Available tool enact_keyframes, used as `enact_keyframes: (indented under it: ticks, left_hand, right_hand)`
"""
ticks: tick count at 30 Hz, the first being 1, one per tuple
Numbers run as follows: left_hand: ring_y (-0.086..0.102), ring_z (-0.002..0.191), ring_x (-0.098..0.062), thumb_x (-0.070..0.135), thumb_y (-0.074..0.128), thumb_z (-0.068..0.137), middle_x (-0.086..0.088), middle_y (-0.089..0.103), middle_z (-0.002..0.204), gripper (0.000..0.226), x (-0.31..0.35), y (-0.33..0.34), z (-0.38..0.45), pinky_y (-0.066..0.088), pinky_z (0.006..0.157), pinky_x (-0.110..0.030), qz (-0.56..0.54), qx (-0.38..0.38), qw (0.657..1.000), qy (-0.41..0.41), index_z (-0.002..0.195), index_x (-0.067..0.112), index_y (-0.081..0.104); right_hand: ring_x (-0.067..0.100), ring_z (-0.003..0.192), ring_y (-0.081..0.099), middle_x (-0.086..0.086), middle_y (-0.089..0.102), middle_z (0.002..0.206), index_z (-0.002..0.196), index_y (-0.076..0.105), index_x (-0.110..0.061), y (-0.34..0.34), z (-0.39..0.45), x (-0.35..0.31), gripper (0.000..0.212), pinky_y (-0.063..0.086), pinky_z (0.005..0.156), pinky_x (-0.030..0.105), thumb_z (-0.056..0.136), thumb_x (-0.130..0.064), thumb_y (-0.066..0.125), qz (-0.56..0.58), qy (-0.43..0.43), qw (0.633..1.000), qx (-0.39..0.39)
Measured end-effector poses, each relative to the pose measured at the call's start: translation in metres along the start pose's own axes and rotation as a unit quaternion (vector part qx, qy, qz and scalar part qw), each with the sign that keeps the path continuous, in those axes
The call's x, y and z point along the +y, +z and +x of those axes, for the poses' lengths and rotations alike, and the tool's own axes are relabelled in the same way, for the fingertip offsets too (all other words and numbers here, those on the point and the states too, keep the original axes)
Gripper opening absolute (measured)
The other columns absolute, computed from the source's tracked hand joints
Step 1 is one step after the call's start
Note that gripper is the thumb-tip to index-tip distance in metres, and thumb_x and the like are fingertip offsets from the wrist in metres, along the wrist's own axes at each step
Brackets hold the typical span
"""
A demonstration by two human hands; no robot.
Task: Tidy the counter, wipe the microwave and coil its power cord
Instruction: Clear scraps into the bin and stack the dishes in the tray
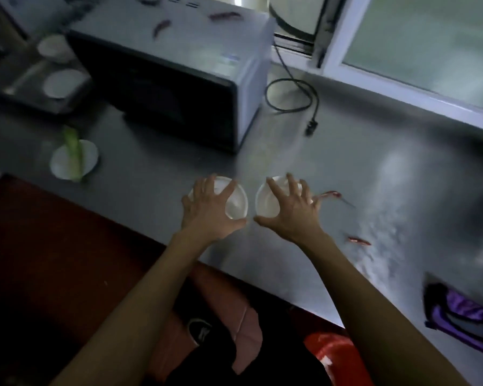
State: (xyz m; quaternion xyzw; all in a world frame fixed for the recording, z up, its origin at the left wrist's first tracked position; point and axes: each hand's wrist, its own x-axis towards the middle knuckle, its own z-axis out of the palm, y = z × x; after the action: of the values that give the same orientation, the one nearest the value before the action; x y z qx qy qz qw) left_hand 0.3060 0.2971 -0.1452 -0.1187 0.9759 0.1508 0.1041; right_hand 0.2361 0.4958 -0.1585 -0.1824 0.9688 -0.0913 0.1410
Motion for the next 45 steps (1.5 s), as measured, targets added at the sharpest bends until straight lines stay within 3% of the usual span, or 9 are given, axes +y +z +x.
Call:
enact_keyframes:
  ticks: [9, 19, 35, 45]
  left_hand:
    - [0.007, 0.145, -0.032, 0.078, 0.06, 0.071, -0.003, 0.007, 0.16, 0.096, -0.177, -0.053, -0.119, 0.023, 0.111, -0.06, -0.029, 0.055, 0.988, -0.141, 0.151, 0.045, 0.019]
    - [0.003, 0.147, -0.033, 0.081, 0.059, 0.07, -0.003, 0.002, 0.162, 0.101, -0.294, -0.076, -0.187, 0.025, 0.11, -0.062, -0.048, 0.1, 0.96, -0.259, 0.152, 0.048, 0.012]
    - [0.0, 0.148, -0.032, 0.082, 0.058, 0.07, -0.002, -0.001, 0.162, 0.101, -0.44, -0.134, -0.102, 0.023, 0.111, -0.06, -0.019, 0.075, 0.942, -0.327, 0.152, 0.05, 0.009]
    - [0.003, 0.148, -0.032, 0.081, 0.059, 0.071, -0.001, 0.001, 0.162, 0.099, -0.523, -0.159, -0.058, 0.025, 0.11, -0.06, -0.047, 0.074, 0.94, -0.331, 0.152, 0.049, 0.011]
  right_hand:
    - [0.037, 0.149, 0.0, 0.001, -0.004, 0.165, 0.152, 0.007, -0.047, 0.023, -0.024, -0.193, 0.104, 0.022, 0.111, 0.064, 0.07, -0.081, 0.06, -0.071, -0.161, 0.984, -0.021]
    - [0.036, 0.15, 0.004, 0.003, 0.001, 0.165, 0.153, 0.004, -0.048, 0.038, -0.012, -0.351, 0.105, 0.023, 0.113, 0.062, 0.069, -0.085, 0.057, -0.118, -0.296, 0.948, -0.029]
    - [0.039, 0.148, 0.008, 0.007, 0.005, 0.165, 0.152, 0.009, -0.045, 0.059, 0.122, -0.498, 0.105, 0.027, 0.109, 0.064, 0.067, -0.083, 0.059, -0.063, -0.339, 0.938, -0.038]
    - [0.035, 0.149, 0.006, 0.004, 0.005, 0.165, 0.153, 0.011, -0.046, 0.068, 0.177, -0.576, 0.102, 0.024, 0.11, 0.061, 0.07, -0.083, 0.057, -0.069, -0.314, 0.945, -0.059]
